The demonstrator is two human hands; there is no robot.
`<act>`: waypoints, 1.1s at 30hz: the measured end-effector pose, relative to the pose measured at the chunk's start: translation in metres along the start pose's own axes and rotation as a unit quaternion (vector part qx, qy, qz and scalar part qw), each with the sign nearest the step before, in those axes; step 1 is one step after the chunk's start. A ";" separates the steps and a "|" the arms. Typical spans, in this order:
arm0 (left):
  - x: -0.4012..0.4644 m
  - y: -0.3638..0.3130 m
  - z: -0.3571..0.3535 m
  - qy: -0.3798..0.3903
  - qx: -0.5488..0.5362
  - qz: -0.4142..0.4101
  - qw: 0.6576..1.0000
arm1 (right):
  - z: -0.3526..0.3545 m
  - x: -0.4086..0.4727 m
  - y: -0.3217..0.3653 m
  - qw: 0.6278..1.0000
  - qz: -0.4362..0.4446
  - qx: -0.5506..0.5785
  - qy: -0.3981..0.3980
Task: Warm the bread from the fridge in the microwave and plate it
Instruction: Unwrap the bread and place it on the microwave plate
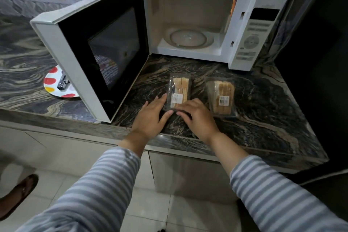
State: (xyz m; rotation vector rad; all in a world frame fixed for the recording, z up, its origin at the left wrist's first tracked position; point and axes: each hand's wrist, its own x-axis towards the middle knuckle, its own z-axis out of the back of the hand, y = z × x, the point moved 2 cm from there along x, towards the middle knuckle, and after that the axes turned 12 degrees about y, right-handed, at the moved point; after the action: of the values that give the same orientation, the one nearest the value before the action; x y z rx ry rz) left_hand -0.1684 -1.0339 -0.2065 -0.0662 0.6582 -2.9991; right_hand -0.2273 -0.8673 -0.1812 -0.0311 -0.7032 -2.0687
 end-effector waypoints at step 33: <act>0.000 -0.008 0.013 -0.027 -0.134 0.007 0.991 | -0.011 0.012 -0.001 0.992 0.027 -0.060 -0.110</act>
State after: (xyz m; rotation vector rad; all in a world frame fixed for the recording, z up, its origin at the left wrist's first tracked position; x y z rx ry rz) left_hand -0.1685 -1.0322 -0.1916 -0.1571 1.0458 -2.8633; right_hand -0.2319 -0.8811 -0.1872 -0.3472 -0.7003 -2.0725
